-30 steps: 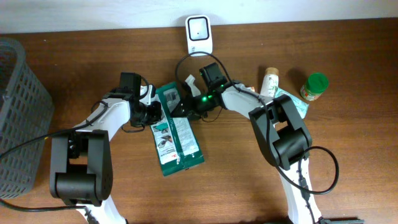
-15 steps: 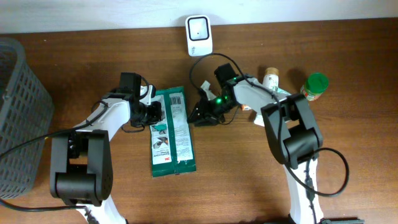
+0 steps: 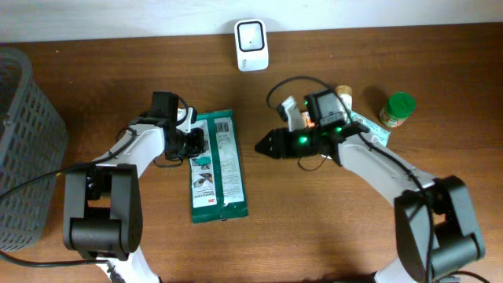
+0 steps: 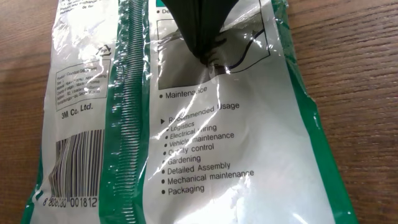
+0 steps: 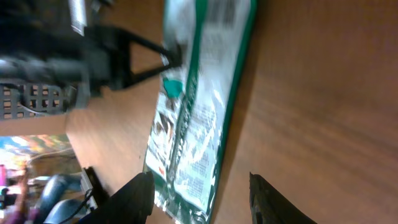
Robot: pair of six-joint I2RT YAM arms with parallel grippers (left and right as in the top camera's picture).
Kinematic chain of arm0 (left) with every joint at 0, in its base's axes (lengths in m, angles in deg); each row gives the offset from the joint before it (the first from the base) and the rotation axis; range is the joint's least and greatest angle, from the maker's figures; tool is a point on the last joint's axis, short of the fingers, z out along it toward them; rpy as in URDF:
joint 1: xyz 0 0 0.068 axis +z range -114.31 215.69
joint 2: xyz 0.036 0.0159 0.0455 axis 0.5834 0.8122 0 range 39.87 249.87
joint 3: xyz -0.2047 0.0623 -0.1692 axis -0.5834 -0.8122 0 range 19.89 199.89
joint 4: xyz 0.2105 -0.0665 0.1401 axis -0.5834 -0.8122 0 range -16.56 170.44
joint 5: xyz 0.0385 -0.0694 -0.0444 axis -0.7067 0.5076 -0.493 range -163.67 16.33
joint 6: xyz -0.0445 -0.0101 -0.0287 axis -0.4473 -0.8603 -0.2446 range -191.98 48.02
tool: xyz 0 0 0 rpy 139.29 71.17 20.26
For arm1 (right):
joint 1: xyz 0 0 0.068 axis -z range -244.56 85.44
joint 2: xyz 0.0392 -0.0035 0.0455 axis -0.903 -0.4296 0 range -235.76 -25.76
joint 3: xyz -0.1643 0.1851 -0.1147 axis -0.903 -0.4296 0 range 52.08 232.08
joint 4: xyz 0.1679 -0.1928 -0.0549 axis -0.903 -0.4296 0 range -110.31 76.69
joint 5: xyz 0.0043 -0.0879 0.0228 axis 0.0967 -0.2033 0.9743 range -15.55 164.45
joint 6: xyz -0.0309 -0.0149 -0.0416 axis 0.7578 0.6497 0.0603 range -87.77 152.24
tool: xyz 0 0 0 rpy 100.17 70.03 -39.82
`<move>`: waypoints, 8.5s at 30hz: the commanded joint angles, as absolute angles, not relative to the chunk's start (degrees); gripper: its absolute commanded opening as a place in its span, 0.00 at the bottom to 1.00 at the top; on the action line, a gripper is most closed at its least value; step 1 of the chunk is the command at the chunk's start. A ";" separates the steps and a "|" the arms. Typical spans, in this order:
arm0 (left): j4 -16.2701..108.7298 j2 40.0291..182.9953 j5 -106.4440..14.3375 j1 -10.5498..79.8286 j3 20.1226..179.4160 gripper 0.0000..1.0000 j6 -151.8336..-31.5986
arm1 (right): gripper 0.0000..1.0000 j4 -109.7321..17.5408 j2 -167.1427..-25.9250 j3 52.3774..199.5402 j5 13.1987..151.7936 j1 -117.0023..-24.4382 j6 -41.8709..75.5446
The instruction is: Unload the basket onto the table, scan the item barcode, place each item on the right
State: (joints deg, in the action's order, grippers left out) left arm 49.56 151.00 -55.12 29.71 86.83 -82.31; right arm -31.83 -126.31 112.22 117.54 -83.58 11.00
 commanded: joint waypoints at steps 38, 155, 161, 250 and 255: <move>50.18 152.79 -55.39 29.71 86.52 0.00 -82.85 | 0.40 10.11 -148.08 111.13 111.31 -101.81 -23.82; 45.80 147.72 -61.05 38.48 92.91 0.99 -81.32 | 0.04 8.45 -165.92 158.27 18.60 -93.00 114.32; 45.80 147.72 -61.05 38.48 92.91 0.99 -81.32 | 0.04 8.38 -161.02 158.27 16.89 -93.09 111.04; 45.80 147.72 -61.05 38.48 92.91 0.99 -81.32 | 0.98 -37.45 -65.55 105.58 80.98 -61.05 39.24; 45.80 147.72 -61.05 38.48 92.91 0.99 -81.32 | 0.98 -19.33 -51.74 83.52 80.91 -61.05 39.17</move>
State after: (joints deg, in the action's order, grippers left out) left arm 45.67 149.66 -60.63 38.39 92.03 -81.65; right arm -24.56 -58.32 93.18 79.95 -61.31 39.70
